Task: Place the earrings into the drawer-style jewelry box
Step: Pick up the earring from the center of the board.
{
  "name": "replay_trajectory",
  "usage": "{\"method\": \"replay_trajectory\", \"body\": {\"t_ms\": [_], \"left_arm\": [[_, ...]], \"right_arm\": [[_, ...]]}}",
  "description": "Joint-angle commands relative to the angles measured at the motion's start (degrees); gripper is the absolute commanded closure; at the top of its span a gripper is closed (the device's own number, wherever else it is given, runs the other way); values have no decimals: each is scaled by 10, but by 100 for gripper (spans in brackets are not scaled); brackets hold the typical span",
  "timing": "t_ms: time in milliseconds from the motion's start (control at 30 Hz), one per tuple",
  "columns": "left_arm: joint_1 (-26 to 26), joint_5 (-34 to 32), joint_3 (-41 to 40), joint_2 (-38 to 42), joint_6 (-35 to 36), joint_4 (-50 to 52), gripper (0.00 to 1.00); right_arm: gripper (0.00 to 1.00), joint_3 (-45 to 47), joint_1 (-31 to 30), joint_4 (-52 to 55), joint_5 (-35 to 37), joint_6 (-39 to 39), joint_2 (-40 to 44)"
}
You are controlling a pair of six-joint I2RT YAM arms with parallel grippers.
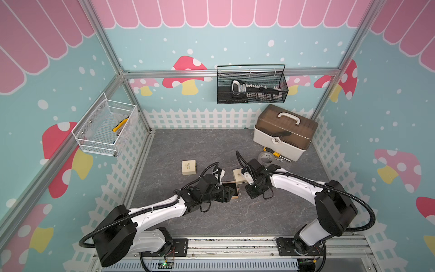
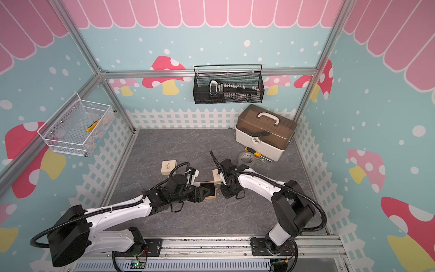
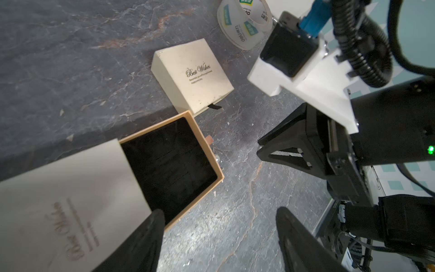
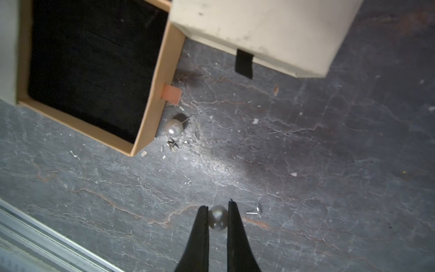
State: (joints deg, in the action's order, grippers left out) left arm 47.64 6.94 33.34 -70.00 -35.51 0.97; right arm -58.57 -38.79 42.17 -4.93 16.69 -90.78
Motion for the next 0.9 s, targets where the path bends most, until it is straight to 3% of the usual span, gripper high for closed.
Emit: {"method": "replay_trajectory", "body": {"t_ms": [0,267,400,533,633,767,867], "left_arm": [[-7,-20,-31,31,-32,1,25],[-76,15,-50,42,-61,-4,26],[-117,34,-50,57,-54,7,26],[-124,65,-53,64,-43,-5,26],[-126,79,-71,70,-54,-43,26],[-135,100,-98,69,-71,-92,25],[-138,106,-108,66,-68,-99,26]], "right_arm": [[95,11,-7,-5,32,-24,4],[100,52,-8,-106,110,-40,91],[100,70,-8,-195,110,-69,124],[100,42,-8,-220,108,-103,107],[100,75,-18,-309,97,-167,122],[100,158,-38,-472,70,-315,140],[100,170,-60,-504,74,-412,121]]}}
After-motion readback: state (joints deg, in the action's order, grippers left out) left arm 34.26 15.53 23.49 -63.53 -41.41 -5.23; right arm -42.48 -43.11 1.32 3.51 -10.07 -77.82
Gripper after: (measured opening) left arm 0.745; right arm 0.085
